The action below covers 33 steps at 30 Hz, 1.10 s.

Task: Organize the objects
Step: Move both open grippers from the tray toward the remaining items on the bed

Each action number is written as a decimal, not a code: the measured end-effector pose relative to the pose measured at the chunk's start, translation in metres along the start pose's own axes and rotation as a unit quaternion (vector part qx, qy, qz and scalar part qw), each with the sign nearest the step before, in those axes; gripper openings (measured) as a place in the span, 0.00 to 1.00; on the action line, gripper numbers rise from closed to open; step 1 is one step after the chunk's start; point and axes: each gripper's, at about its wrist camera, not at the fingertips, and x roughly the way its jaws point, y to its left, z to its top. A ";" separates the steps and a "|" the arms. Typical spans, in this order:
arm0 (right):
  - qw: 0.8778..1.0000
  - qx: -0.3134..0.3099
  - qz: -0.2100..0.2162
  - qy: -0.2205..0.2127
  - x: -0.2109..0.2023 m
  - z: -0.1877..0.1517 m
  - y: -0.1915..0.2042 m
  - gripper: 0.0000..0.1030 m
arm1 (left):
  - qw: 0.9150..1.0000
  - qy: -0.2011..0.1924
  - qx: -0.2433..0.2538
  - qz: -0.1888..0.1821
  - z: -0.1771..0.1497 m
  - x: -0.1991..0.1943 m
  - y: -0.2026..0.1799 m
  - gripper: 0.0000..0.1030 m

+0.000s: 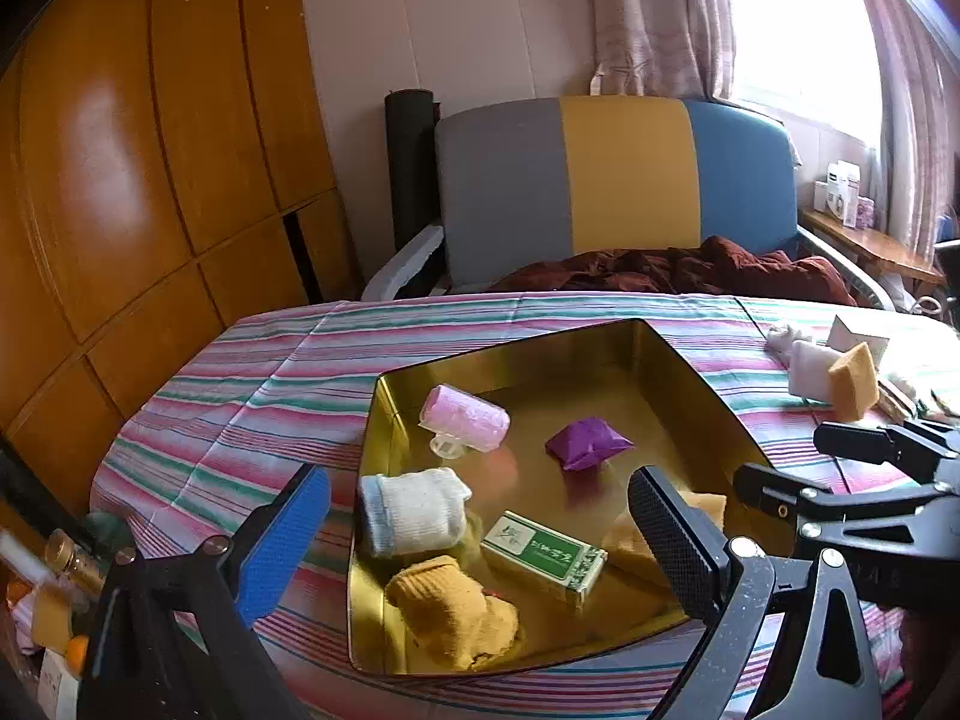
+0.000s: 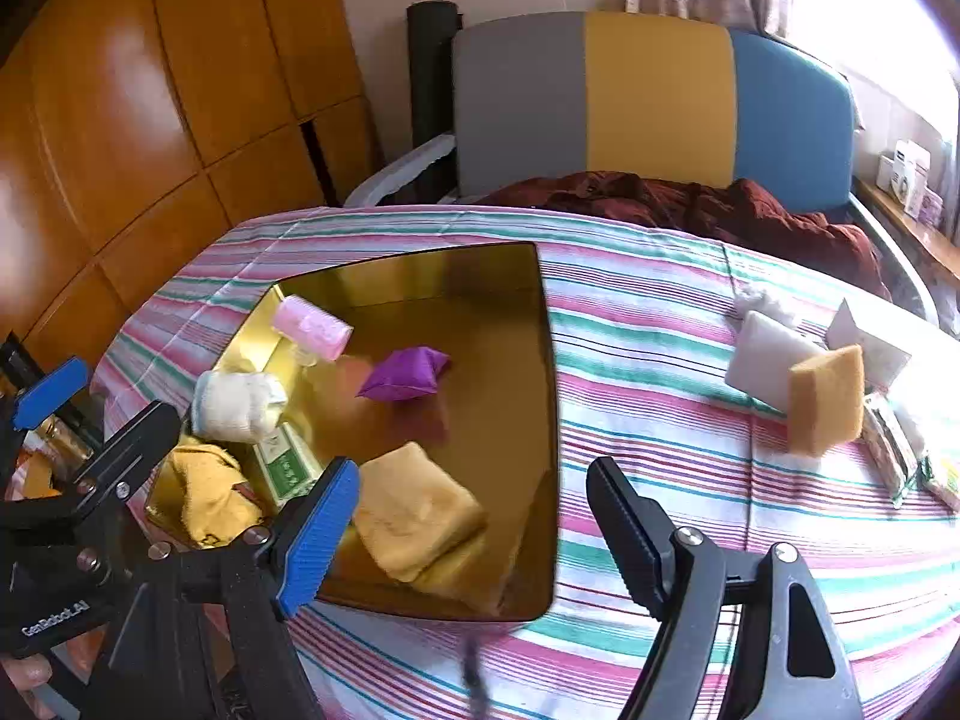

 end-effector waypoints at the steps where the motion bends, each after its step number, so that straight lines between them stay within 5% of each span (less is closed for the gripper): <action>1: 1.000 0.003 -0.002 0.000 0.000 0.000 -0.003 0.77 | 1.000 0.000 0.003 -0.001 0.000 0.000 -0.002 0.97; 12: 0.998 0.042 -0.046 -0.019 -0.013 0.015 -0.058 0.77 | 0.999 0.007 0.030 -0.014 0.000 0.001 -0.023 0.97; 19: 0.989 0.093 -0.107 -0.041 -0.033 0.035 -0.136 0.77 | 0.998 0.015 0.045 -0.040 0.000 0.004 -0.037 0.97; 26: 0.955 0.207 -0.201 -0.061 -0.046 0.025 -0.252 0.77 | 0.993 0.021 0.071 -0.091 0.008 0.008 -0.067 0.97; 33: 0.905 0.393 -0.152 -0.061 -0.054 -0.010 -0.327 0.77 | 0.984 0.028 0.099 -0.145 0.029 0.017 -0.119 0.97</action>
